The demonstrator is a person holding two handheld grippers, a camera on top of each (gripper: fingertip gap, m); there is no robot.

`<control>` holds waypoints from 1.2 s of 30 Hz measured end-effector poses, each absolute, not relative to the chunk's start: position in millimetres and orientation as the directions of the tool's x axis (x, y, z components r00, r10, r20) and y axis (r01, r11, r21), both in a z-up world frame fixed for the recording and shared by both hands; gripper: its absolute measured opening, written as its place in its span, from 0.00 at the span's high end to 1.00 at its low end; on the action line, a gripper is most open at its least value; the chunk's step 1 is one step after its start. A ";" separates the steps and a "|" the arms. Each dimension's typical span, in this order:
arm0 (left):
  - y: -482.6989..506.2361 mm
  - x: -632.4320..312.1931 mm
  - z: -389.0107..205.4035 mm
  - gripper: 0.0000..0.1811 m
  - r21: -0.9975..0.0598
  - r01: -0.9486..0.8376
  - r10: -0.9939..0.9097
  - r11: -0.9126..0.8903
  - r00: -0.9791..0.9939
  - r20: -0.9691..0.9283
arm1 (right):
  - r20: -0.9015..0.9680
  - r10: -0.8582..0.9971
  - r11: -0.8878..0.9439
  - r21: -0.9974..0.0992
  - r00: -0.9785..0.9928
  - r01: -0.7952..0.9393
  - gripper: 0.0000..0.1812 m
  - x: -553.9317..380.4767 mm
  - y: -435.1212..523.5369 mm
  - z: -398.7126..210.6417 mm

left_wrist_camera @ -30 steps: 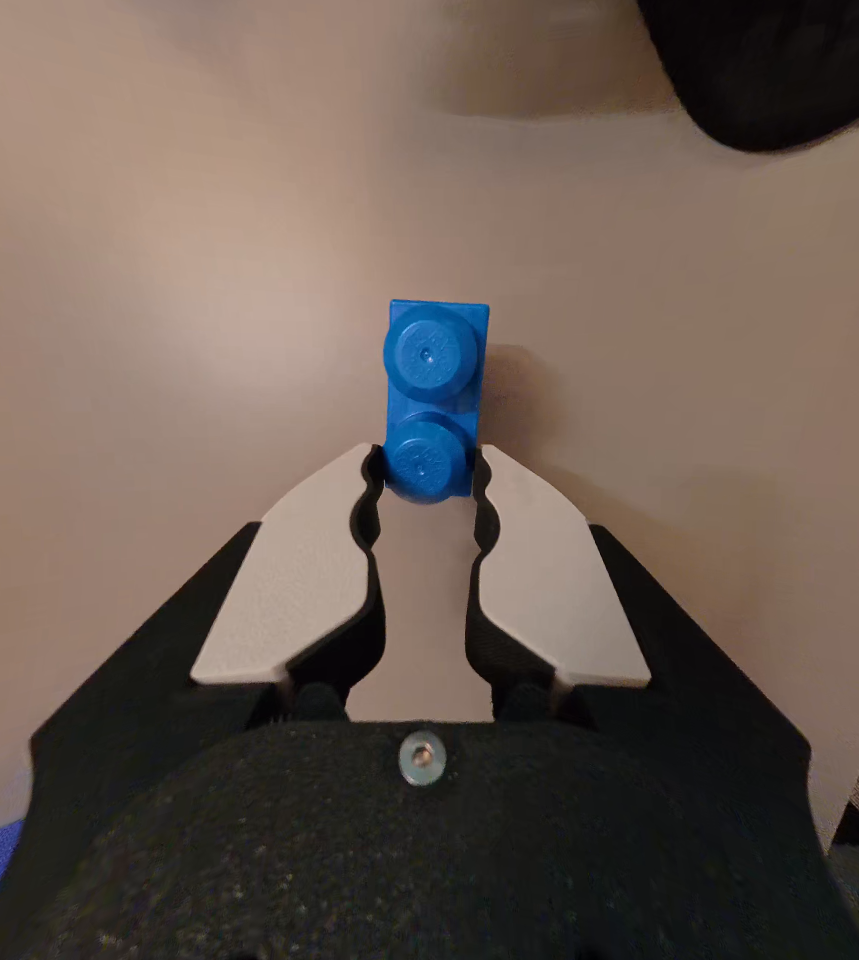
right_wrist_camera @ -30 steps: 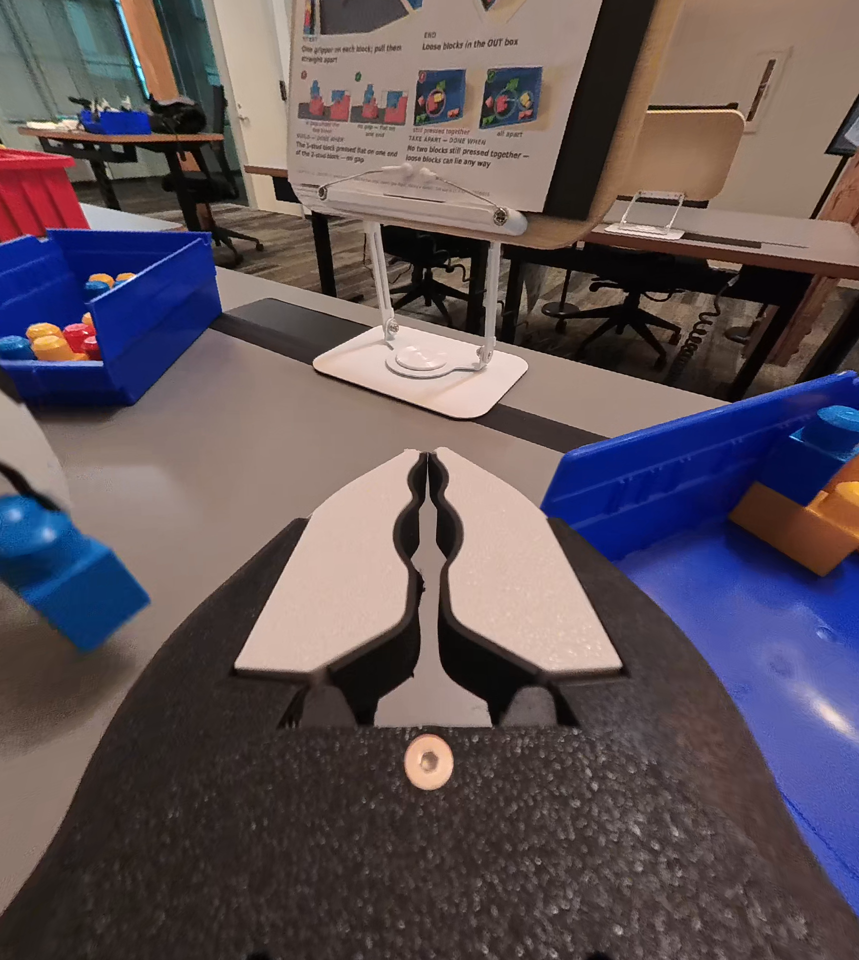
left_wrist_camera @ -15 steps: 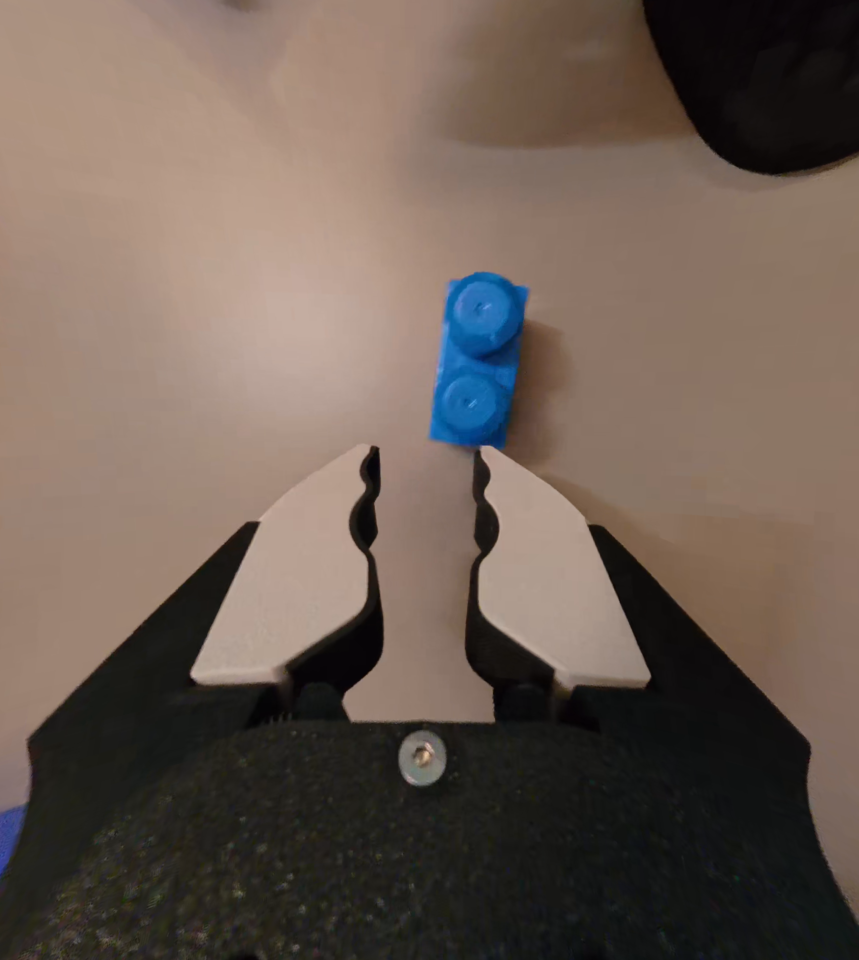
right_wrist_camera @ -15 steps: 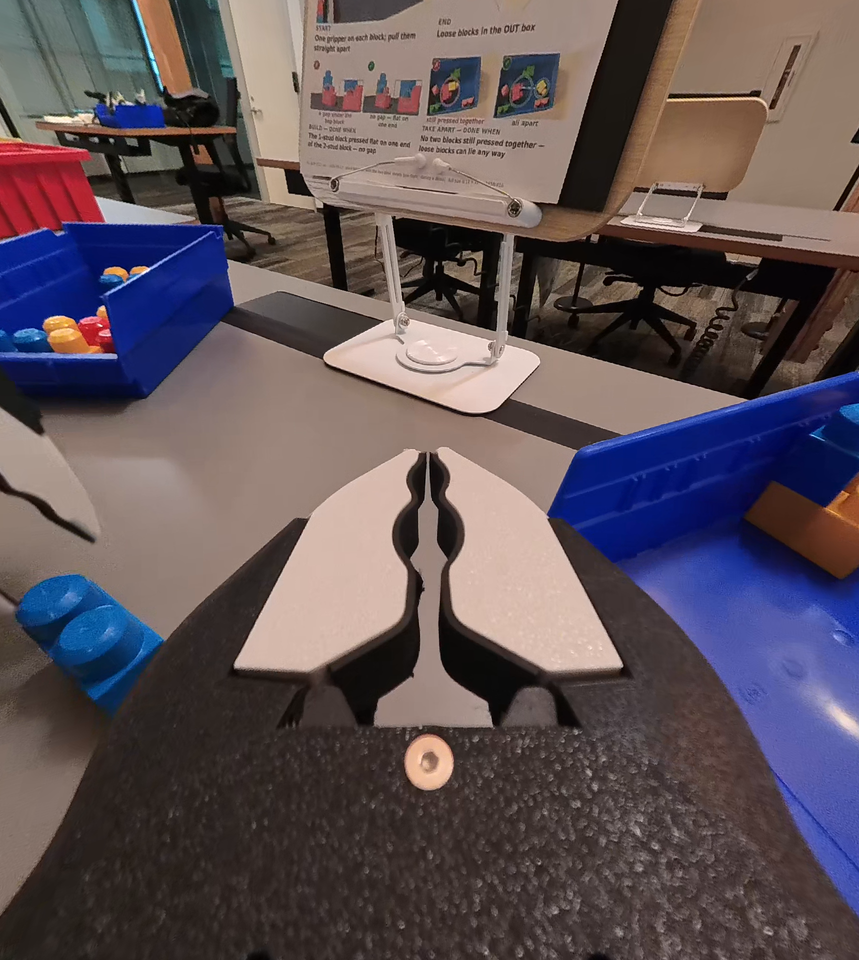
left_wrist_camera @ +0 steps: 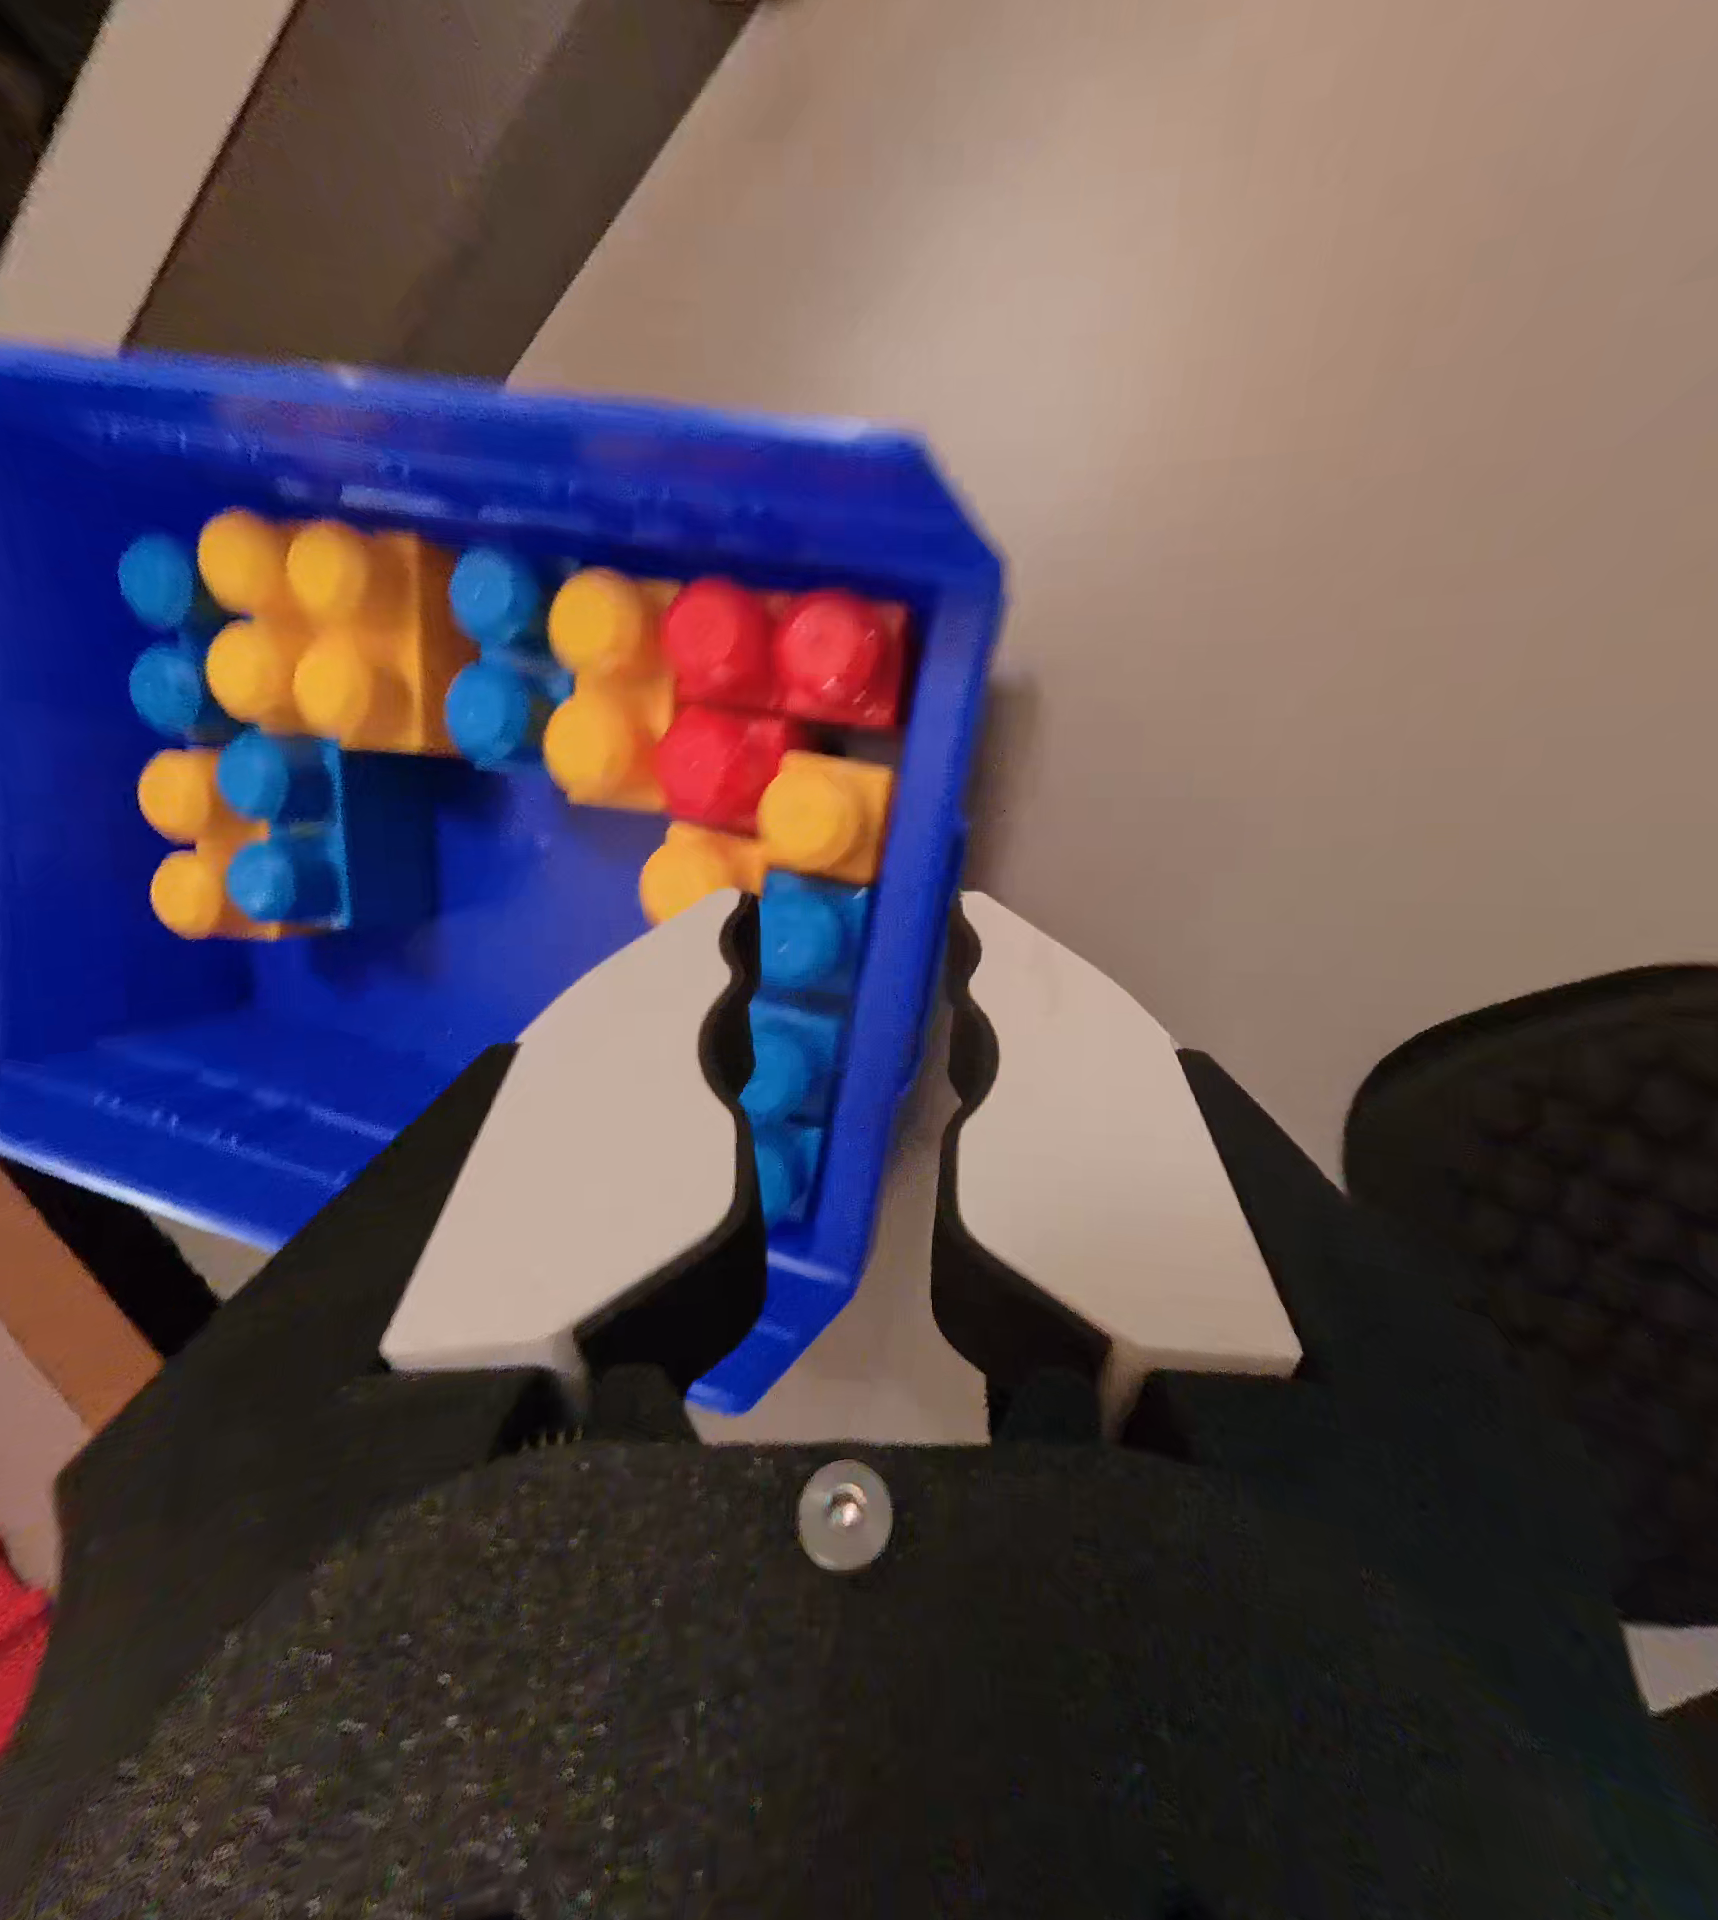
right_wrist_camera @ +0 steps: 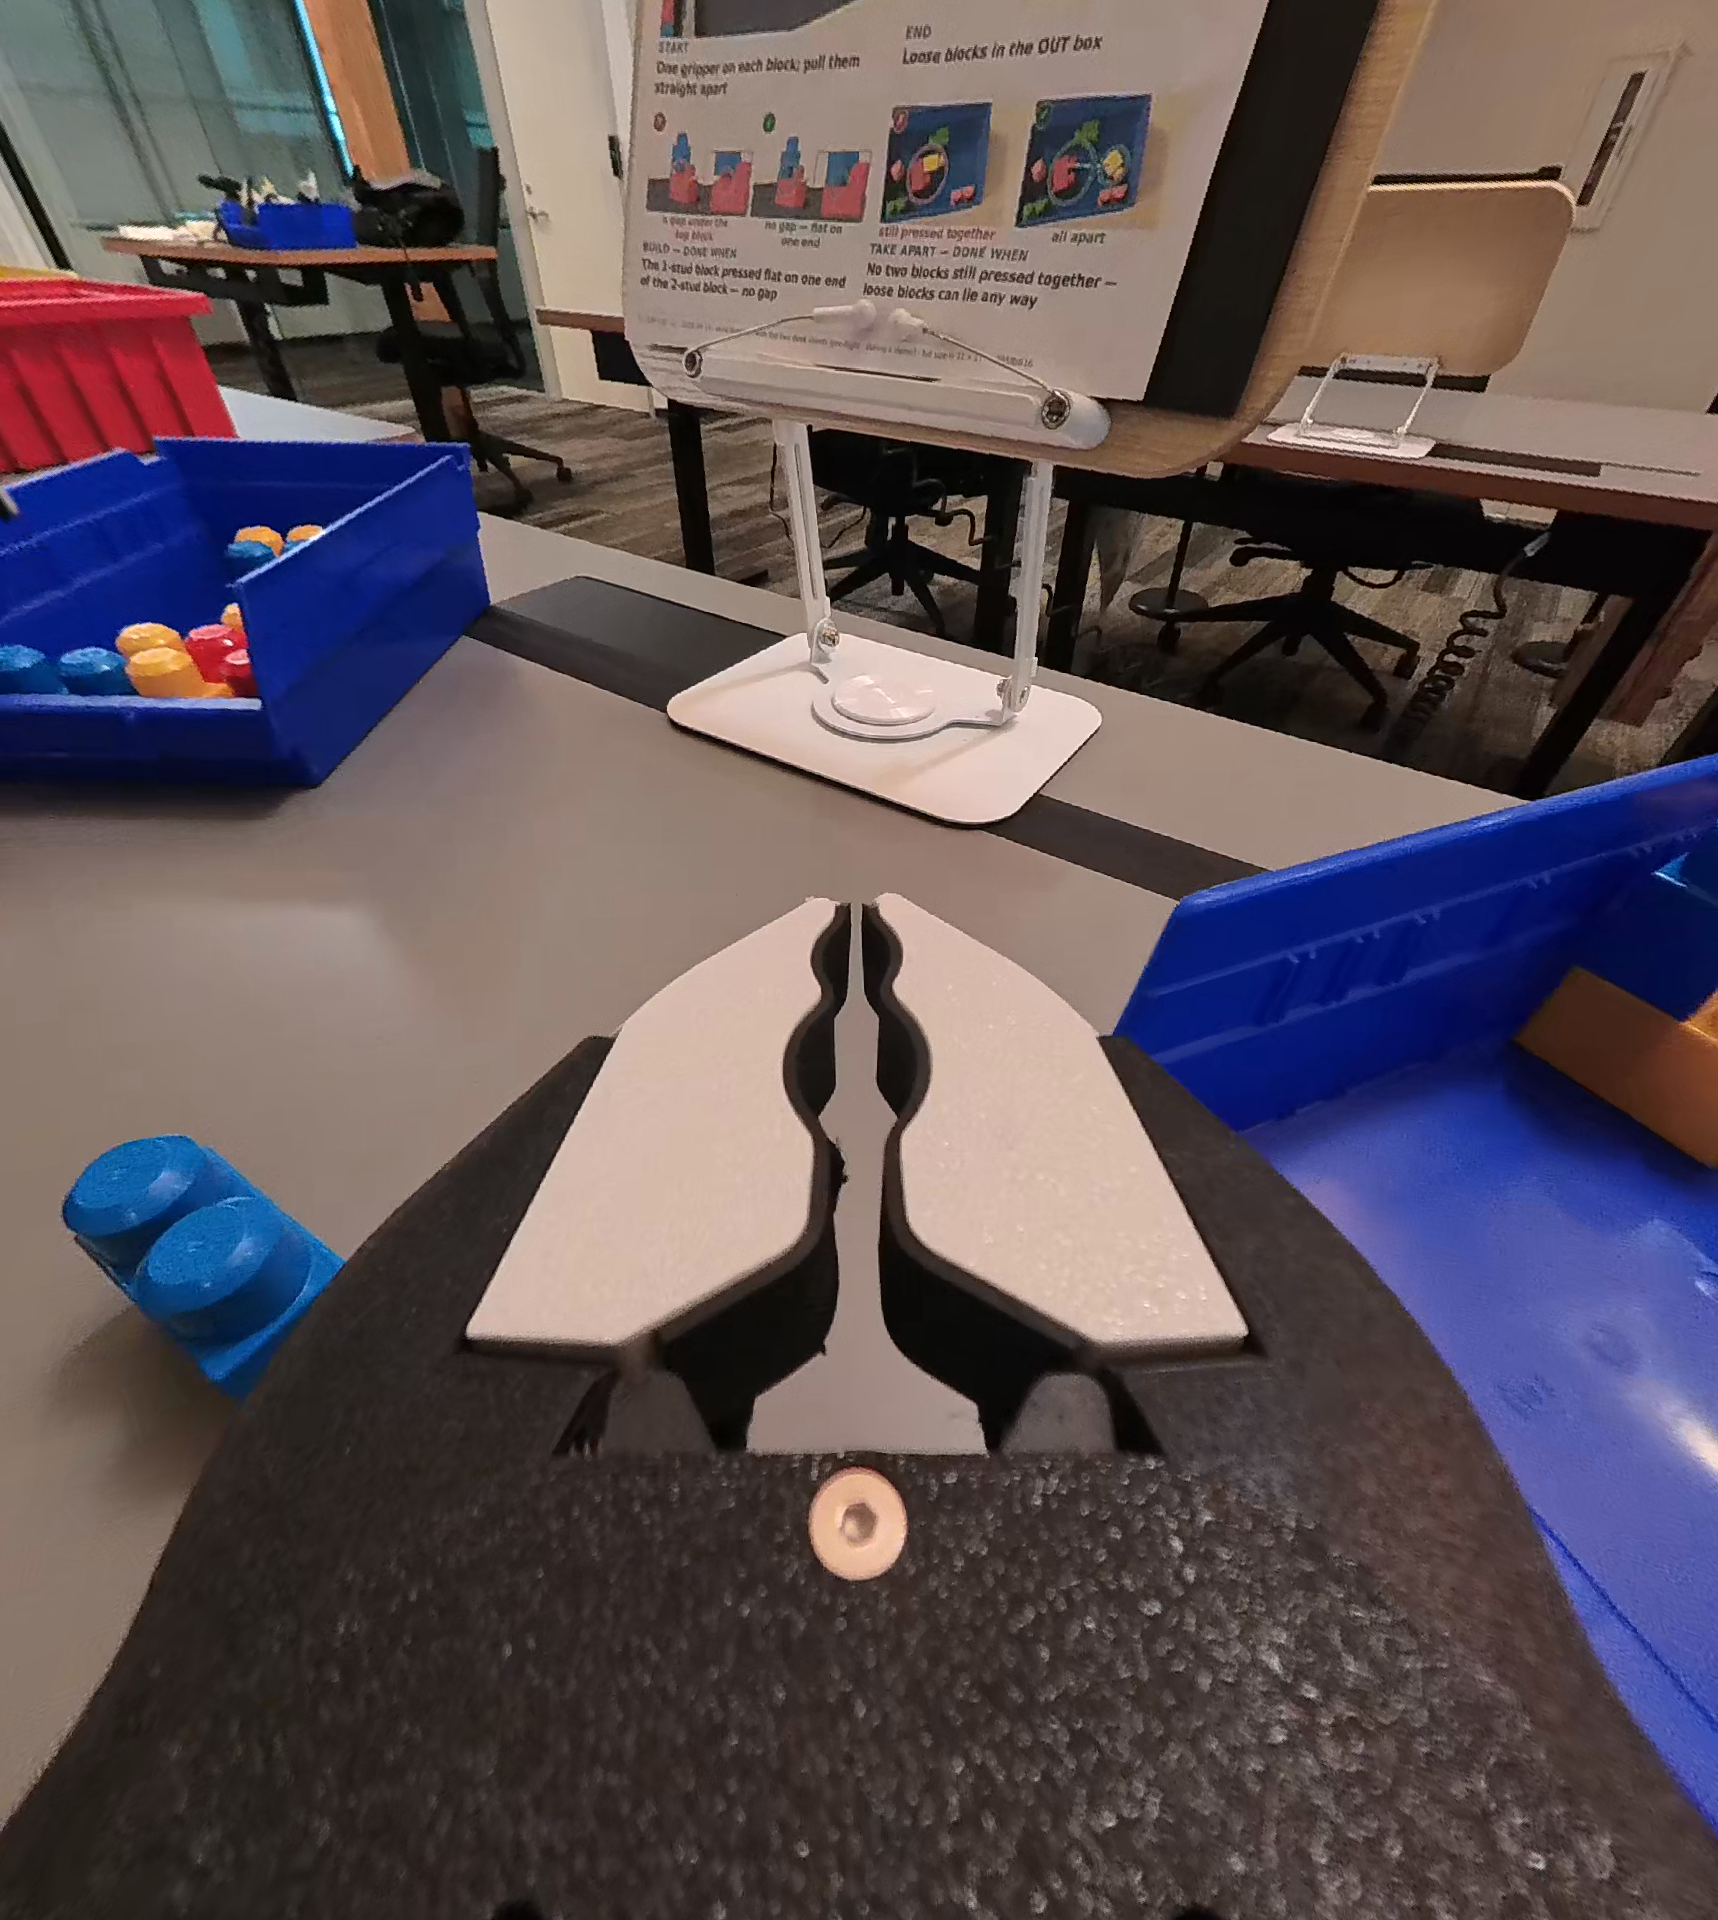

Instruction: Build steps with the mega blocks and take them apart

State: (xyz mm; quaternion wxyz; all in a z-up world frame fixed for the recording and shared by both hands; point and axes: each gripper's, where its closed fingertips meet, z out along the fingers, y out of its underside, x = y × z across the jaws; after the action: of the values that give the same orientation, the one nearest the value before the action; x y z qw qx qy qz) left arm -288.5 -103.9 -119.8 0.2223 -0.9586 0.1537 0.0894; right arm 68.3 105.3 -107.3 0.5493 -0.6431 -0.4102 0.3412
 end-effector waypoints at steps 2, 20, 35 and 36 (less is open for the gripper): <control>-112.8 -312.4 -125.7 0.80 -0.356 -0.305 -0.239 -0.883 0.946 -0.218 | 0.013 0.903 -0.058 -0.987 0.430 0.153 0.99 68.5 105.0 -107.2; -143.0 -352.2 -193.1 0.82 -0.287 0.015 0.067 -0.958 0.983 -0.171 | -0.017 0.906 -0.090 -0.984 0.424 0.154 0.99 70.5 107.5 -113.0; -130.4 -334.4 -124.7 0.84 -0.480 -0.046 0.117 -0.876 0.946 -0.304 | -0.038 0.904 -0.106 -0.985 0.426 0.138 0.99 74.2 110.2 -111.3; -126.9 -320.8 -115.4 0.84 -0.501 -0.076 0.094 -0.862 0.948 -0.305 | -0.037 0.905 -0.106 -0.984 0.424 0.140 0.99 73.8 109.8 -111.6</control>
State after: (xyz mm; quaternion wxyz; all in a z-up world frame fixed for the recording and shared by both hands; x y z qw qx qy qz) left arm -320.8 -126.9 -115.4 0.2627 -0.9512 -0.0049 0.1618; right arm 73.8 109.8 -111.6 0.5355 -0.6522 -0.4005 0.3571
